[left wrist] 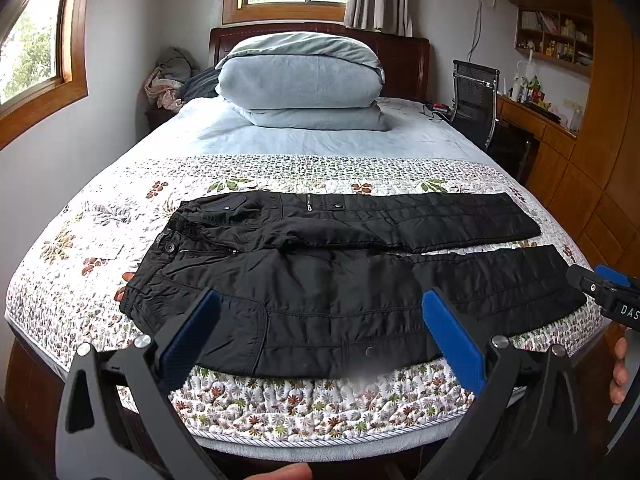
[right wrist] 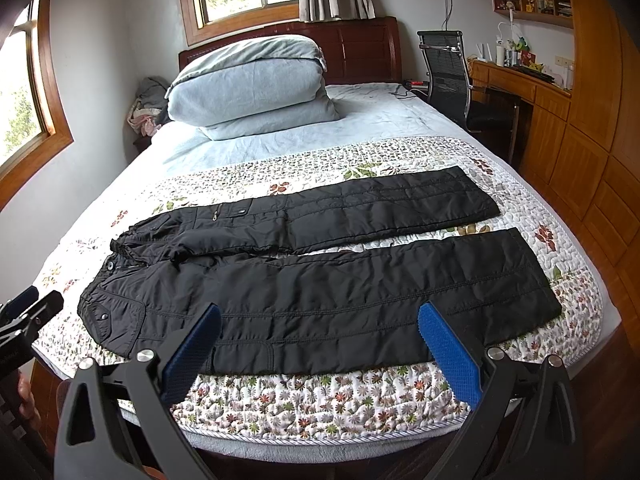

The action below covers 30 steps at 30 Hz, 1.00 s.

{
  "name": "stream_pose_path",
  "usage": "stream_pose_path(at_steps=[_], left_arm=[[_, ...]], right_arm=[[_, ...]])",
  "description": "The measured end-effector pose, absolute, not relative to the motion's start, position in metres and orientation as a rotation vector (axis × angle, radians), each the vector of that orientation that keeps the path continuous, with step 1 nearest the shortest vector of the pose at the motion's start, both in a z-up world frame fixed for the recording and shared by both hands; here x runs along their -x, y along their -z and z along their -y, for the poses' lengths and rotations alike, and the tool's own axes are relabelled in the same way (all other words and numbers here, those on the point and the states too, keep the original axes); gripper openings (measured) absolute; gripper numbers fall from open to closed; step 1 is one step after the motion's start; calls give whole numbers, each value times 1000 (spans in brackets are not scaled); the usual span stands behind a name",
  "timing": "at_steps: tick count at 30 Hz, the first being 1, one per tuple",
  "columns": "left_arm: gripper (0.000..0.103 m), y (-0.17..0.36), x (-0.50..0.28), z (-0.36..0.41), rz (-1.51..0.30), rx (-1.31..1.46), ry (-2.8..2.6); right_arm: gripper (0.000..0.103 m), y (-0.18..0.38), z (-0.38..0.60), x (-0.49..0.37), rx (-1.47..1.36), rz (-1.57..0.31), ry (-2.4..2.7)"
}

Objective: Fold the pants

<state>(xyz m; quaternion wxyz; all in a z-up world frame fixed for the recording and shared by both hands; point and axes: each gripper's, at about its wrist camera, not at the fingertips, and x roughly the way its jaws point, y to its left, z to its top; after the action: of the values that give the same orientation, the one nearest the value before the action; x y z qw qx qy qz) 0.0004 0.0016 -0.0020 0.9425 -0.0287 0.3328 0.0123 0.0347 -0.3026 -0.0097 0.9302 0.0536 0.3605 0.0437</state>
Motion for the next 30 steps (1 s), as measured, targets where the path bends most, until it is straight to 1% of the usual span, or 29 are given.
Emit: stream_pose_path(at_steps=[30], left_arm=[[101,0,-3,-1,-678,60,-25]], right_arm=[[100,10,302,-35,-111,-739,-88]])
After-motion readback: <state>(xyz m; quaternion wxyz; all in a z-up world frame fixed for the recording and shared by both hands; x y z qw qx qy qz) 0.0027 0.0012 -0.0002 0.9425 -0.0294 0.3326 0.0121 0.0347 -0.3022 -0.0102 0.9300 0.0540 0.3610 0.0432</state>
